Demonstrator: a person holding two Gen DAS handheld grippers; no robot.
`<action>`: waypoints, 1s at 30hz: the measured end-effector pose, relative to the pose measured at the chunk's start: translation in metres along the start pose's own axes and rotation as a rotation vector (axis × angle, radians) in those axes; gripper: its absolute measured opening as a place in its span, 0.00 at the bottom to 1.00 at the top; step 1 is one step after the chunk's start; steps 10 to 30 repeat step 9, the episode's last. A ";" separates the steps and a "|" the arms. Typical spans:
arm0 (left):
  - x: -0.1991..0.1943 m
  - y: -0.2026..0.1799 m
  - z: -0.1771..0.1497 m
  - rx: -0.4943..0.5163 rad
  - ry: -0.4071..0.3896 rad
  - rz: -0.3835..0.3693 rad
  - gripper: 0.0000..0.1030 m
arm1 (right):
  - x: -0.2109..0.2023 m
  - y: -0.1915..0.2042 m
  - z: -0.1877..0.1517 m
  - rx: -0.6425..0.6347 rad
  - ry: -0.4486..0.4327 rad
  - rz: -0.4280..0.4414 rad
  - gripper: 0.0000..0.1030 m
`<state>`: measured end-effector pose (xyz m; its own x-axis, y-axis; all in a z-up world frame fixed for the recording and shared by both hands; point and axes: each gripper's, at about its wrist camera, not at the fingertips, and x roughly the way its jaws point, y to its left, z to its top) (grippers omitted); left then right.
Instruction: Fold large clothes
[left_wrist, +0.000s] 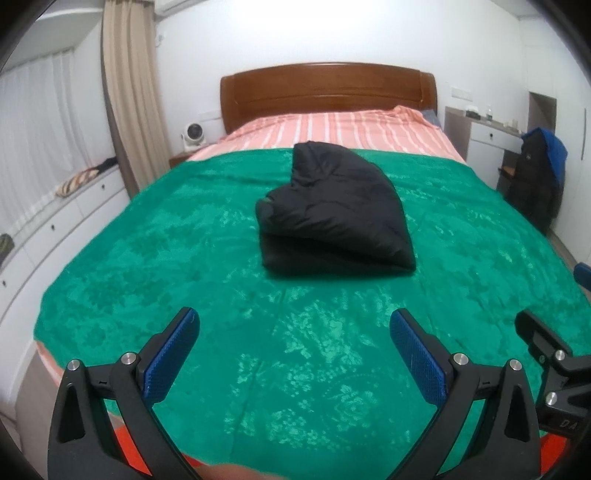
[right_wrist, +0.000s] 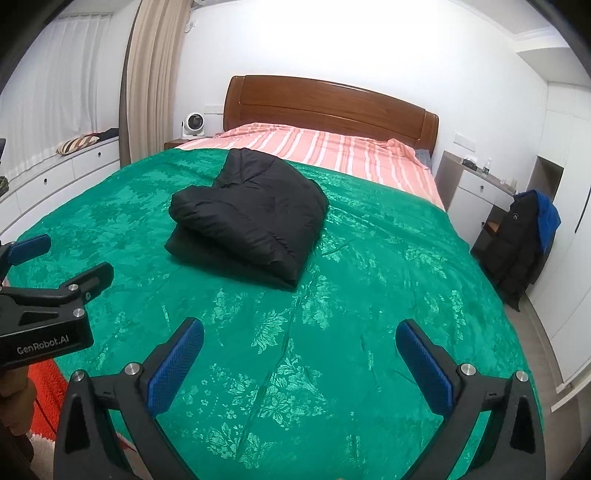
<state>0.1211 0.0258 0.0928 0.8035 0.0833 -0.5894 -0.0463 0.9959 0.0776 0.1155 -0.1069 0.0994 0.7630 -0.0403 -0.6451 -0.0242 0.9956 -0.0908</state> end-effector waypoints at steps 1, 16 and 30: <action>0.000 0.000 0.000 0.001 -0.002 0.004 1.00 | 0.000 0.000 0.000 0.002 -0.001 0.000 1.00; -0.002 0.001 -0.002 -0.003 -0.022 0.020 1.00 | -0.003 0.001 0.002 0.002 -0.015 0.004 1.00; -0.002 0.001 -0.002 -0.003 -0.022 0.020 1.00 | -0.003 0.001 0.002 0.002 -0.015 0.004 1.00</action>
